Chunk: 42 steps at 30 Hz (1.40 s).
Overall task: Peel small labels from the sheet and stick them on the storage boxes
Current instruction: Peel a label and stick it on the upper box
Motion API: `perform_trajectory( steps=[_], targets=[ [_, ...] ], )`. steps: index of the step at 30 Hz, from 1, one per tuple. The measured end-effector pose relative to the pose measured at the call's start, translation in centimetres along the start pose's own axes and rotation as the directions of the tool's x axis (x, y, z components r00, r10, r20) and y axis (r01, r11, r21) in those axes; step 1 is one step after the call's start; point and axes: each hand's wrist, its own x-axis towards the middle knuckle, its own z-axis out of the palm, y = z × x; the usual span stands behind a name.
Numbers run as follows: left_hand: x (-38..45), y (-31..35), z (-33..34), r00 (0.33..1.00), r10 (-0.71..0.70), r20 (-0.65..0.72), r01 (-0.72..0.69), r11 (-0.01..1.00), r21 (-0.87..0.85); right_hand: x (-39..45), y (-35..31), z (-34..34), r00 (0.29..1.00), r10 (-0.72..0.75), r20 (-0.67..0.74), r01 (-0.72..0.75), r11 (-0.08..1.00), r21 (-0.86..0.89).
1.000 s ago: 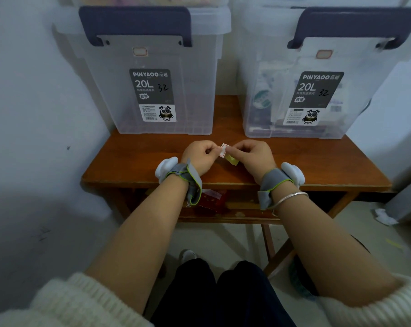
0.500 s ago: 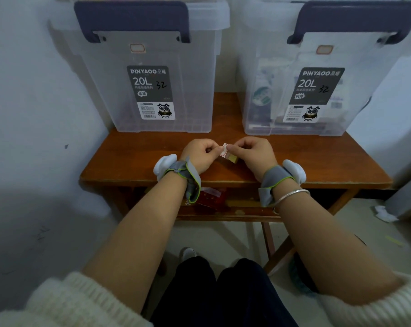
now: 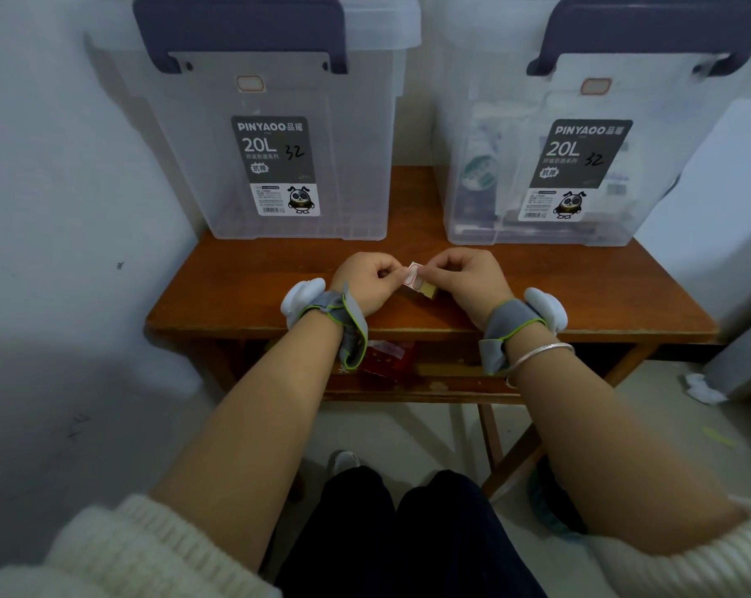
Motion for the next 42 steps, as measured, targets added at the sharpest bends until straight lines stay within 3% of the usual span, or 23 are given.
perform_trajectory(
  steps=[23,42],
  targets=[
    [-0.05,0.02,0.22,0.999,0.019,0.032,-0.021,0.998,0.058,0.3,0.16,-0.3,0.999,-0.01,0.05,0.01,1.0,0.011],
    [-0.06,-0.07,-0.03,0.999,-0.008,-0.049,0.005,0.998,-0.056,0.2,0.36,0.29,0.998,-0.003,-0.059,0.0,0.999,-0.049]
  ],
)
